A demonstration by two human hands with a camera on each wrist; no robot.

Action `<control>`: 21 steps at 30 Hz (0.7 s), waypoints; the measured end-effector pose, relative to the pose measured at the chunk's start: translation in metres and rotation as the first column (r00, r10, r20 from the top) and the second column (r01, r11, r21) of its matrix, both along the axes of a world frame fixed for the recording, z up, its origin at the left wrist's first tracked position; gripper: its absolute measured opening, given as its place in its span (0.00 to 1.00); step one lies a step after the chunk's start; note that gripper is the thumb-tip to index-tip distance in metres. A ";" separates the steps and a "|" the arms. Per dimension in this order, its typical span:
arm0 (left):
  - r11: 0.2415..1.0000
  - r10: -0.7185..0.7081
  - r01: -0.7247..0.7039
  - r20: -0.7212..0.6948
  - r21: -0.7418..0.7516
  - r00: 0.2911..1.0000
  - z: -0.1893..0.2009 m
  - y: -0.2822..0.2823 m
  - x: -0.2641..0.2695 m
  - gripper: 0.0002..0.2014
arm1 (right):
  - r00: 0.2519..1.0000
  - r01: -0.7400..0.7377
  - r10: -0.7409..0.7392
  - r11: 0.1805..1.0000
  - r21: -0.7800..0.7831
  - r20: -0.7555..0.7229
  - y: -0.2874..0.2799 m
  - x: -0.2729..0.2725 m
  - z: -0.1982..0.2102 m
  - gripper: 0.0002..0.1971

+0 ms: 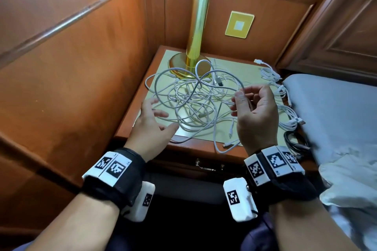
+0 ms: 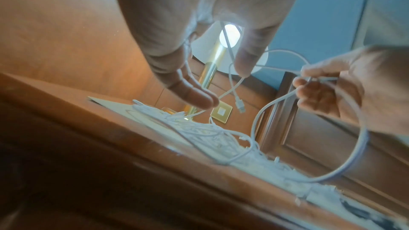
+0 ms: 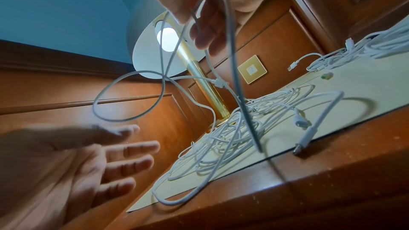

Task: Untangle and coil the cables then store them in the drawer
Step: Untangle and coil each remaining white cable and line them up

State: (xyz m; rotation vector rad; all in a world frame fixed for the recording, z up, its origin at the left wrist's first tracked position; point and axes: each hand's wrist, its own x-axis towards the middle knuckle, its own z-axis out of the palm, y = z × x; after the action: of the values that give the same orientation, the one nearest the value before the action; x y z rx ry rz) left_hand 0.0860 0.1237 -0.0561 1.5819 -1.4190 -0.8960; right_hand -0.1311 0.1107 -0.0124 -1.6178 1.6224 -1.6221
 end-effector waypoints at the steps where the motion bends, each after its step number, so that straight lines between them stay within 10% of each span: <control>1: 1.000 -0.013 0.011 -0.071 -0.029 0.997 0.001 0.000 -0.001 0.36 | 1.000 -0.001 0.001 1.000 0.001 0.003 0.000 0.001 0.000 0.04; 13: 0.998 -0.052 0.048 -0.163 -0.030 0.985 -0.001 -0.001 -0.001 0.31 | 0.947 0.027 -0.003 0.997 -0.070 0.321 0.009 -0.009 0.026 0.05; 21: 0.980 -0.131 0.077 -0.308 -0.182 0.942 0.006 0.004 -0.007 0.31 | 0.970 0.006 0.029 0.990 -0.141 0.243 0.017 -0.009 0.027 0.08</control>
State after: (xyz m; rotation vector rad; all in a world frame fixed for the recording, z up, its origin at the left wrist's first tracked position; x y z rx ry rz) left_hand 0.0792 0.1274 -0.0501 1.1839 -1.3166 -1.0153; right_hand -0.1397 0.1273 0.0151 -1.4198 1.3993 -1.8839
